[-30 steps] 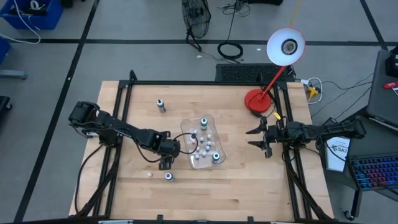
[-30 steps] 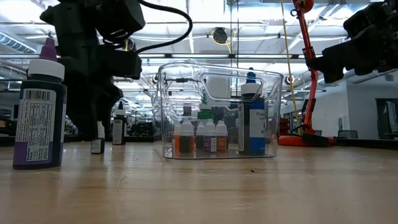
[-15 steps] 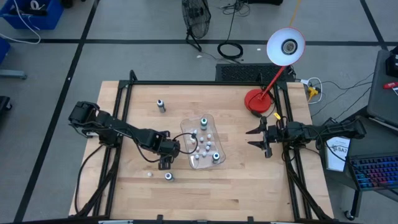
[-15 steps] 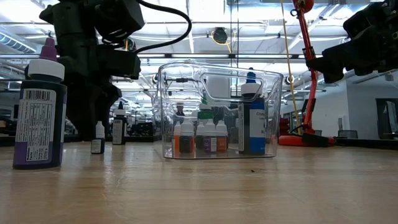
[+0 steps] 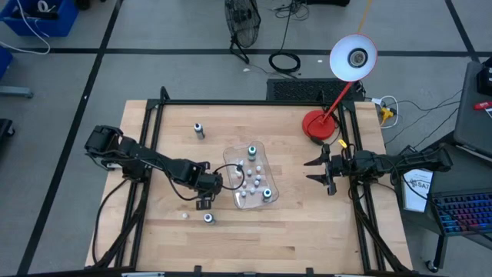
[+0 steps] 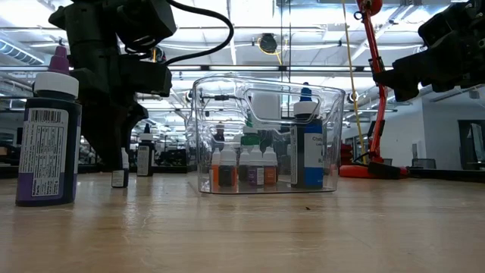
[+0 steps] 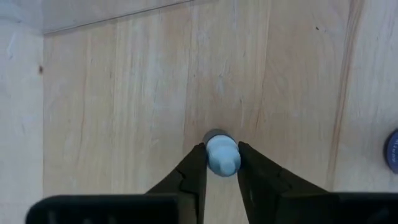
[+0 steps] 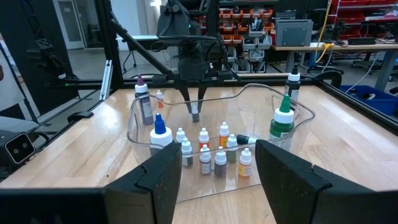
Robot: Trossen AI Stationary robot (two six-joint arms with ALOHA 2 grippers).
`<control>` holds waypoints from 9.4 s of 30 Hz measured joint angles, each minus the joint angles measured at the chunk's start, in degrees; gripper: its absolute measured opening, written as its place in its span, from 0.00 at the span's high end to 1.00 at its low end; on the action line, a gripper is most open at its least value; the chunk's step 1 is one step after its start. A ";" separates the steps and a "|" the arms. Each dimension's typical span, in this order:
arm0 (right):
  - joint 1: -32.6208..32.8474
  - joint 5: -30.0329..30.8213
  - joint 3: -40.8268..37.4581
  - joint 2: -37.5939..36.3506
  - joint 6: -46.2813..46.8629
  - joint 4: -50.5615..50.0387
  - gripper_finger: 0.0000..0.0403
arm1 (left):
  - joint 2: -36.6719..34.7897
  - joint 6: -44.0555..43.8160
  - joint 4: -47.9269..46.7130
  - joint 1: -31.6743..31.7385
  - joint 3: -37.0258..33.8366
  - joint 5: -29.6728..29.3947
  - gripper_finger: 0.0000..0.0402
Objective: Pick & Place food coloring
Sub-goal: Put the small black food coloring bottle into the transparent bin, then put the small yellow food coloring bottle into the transparent bin
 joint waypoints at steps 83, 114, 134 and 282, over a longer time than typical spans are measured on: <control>-0.01 0.00 0.00 0.11 0.00 0.17 0.52 | 27.52 29.63 -16.92 19.01 42.63 7.15 0.85; -0.01 0.00 0.02 0.11 0.00 0.10 0.52 | 20.01 27.67 -30.86 13.77 46.79 14.14 0.56; -0.01 0.00 0.00 0.11 0.00 0.17 0.52 | 3.83 -21.53 -43.72 -12.67 28.39 -8.65 0.48; -0.07 13.66 0.01 8.90 -0.32 27.28 0.54 | -3.80 40.98 54.33 17.07 -0.40 5.62 0.88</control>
